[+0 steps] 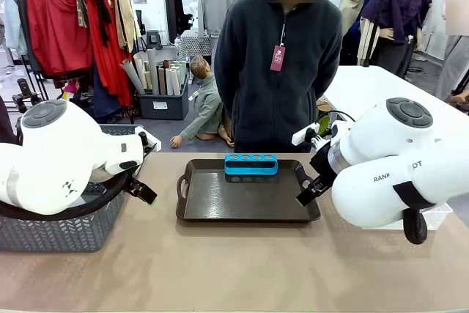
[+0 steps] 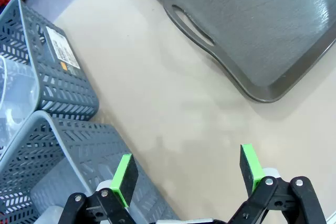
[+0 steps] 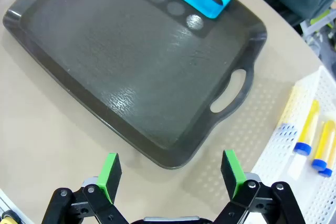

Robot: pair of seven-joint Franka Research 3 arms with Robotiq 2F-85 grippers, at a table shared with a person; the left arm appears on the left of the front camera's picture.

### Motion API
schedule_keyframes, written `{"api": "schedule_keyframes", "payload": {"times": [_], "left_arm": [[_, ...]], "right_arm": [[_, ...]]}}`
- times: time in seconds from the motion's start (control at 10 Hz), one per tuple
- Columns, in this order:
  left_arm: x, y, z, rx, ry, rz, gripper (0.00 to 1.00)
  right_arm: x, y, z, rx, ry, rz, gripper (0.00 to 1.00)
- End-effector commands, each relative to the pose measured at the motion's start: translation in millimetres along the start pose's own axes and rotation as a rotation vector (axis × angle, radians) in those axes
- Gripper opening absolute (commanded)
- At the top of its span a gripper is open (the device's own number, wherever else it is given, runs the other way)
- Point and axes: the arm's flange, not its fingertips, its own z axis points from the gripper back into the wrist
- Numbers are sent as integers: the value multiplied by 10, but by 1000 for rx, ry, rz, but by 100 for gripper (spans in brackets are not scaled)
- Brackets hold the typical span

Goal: Prepare the laboratory tools.
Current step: Pick up one Small flask and place it on the Handle tray.

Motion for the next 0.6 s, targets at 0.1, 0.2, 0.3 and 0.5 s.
{"api": "schedule_keyframes", "payload": {"times": [0.1, 0.2, 0.3, 0.5], "left_arm": [[0, 0, 1, 0, 0, 0, 100], [0, 0, 1, 0, 0, 0, 100], [0, 0, 1, 0, 0, 0, 100], [0, 0, 1, 0, 0, 0, 100]], "right_arm": [[2, -2, 6, 0, -2, -1, 100], [2, -2, 6, 0, -2, -1, 100], [2, -2, 6, 0, -2, -1, 100], [2, -2, 6, 0, -2, -1, 100]]}}
